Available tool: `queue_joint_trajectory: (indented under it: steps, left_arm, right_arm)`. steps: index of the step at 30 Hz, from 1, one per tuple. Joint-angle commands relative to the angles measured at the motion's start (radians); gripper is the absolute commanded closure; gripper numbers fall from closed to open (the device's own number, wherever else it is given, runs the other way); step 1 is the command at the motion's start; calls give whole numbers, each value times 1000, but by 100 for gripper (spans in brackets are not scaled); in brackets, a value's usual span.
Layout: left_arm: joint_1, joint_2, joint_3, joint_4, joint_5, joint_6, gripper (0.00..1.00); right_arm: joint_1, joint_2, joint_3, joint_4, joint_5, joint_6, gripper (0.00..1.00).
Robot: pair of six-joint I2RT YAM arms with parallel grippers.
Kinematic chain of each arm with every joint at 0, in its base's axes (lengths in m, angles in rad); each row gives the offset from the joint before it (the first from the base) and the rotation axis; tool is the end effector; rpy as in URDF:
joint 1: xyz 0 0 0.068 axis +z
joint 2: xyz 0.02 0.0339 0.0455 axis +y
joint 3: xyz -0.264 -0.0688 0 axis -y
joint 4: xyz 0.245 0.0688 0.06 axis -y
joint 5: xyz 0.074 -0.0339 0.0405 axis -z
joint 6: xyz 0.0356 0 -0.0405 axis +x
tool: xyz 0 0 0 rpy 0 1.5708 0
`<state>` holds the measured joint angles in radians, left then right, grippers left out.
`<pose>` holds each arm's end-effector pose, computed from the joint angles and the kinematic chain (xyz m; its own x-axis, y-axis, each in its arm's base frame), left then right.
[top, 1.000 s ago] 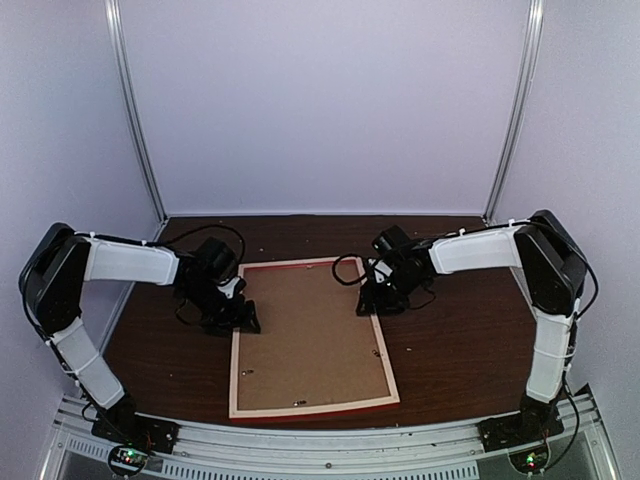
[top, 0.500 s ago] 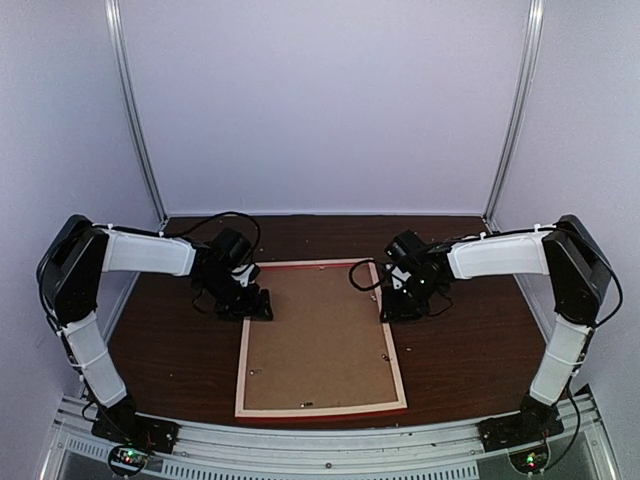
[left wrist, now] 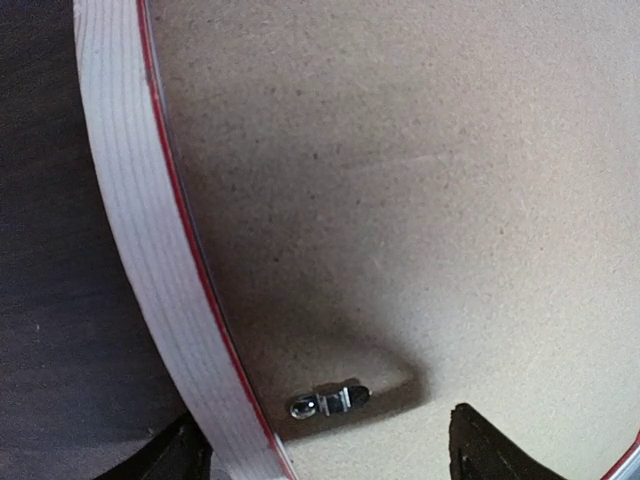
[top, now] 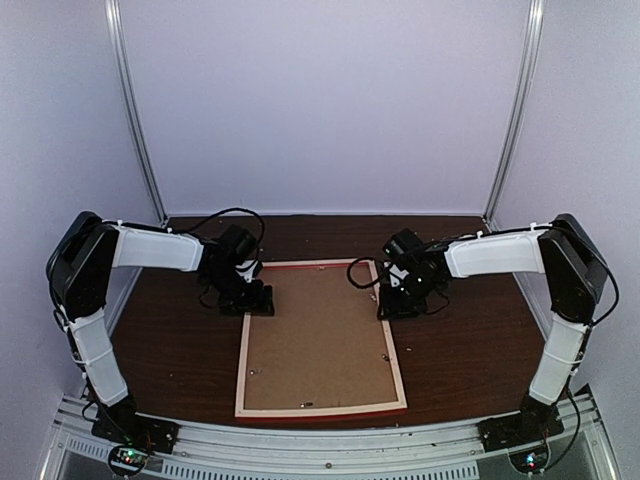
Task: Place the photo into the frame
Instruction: Place the photo frame at the center of the board.
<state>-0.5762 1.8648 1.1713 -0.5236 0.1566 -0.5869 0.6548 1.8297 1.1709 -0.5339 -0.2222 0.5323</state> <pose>0.2998 -0.2014 0.1533 -0.9781 -0.0168 -0.2074 0.0502 0.9482 -0.3136 0.2793 0.2244 0.1651 -0.9694 -0.1202 -0.2141 -0.1933 0.9112 0.3638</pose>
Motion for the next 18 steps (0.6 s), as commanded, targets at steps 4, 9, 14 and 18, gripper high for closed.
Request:
queue_joint_trajectory:
  steps: [4, 9, 14, 18]
  left_arm:
    - [-2, 14, -6, 7, -55, 24, 18]
    - [-2, 10, -9, 8, -66, 25, 18]
    - [0, 17, 6, -22, -101, 38, 18]
    - [8, 17, 8, -36, -130, 44, 19]
  right_arm:
    - [2, 5, -16, 51, -26, 13, 63]
    - [0, 21, -14, 27, 8, 12, 69]
    - [1, 37, -24, 26, 18, 20, 76]
    - [1, 36, -40, 35, 24, 26, 79]
